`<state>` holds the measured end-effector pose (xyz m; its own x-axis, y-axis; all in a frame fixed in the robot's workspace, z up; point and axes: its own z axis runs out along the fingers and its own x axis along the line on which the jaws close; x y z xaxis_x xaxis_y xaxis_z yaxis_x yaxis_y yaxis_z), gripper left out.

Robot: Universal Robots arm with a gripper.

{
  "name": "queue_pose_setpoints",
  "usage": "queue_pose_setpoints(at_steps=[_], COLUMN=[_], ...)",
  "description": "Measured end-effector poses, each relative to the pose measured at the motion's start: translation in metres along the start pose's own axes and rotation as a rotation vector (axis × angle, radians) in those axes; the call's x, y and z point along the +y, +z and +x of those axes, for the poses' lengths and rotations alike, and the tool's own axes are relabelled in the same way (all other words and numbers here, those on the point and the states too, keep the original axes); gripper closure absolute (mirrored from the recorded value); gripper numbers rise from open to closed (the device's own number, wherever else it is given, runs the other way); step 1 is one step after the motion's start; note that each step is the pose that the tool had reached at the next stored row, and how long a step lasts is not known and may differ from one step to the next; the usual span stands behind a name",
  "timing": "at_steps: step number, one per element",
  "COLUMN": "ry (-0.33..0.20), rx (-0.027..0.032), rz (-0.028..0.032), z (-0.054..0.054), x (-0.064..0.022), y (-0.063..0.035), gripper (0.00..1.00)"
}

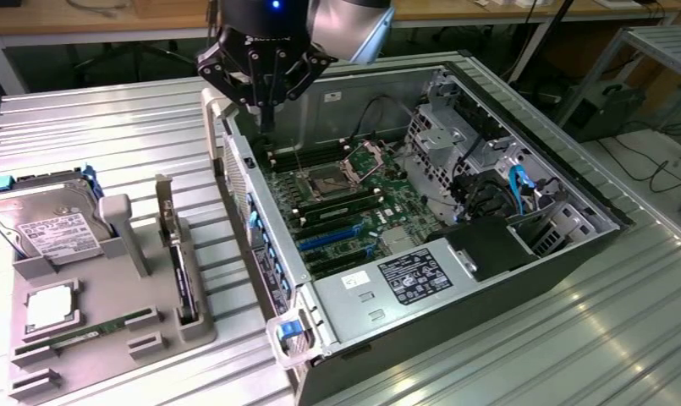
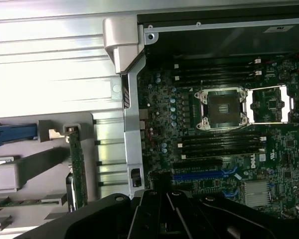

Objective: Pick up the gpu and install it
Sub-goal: 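Reach for the gpu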

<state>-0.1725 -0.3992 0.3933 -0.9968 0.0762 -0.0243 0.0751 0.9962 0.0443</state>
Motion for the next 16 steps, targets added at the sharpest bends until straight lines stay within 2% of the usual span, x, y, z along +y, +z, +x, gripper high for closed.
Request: queue_pose_setpoints(at_steps=[16], ry=[0.000], rx=[0.0001], rz=[0.0000], z=[0.0094], x=[-0.0008], y=[-0.0003], gripper=[0.89])
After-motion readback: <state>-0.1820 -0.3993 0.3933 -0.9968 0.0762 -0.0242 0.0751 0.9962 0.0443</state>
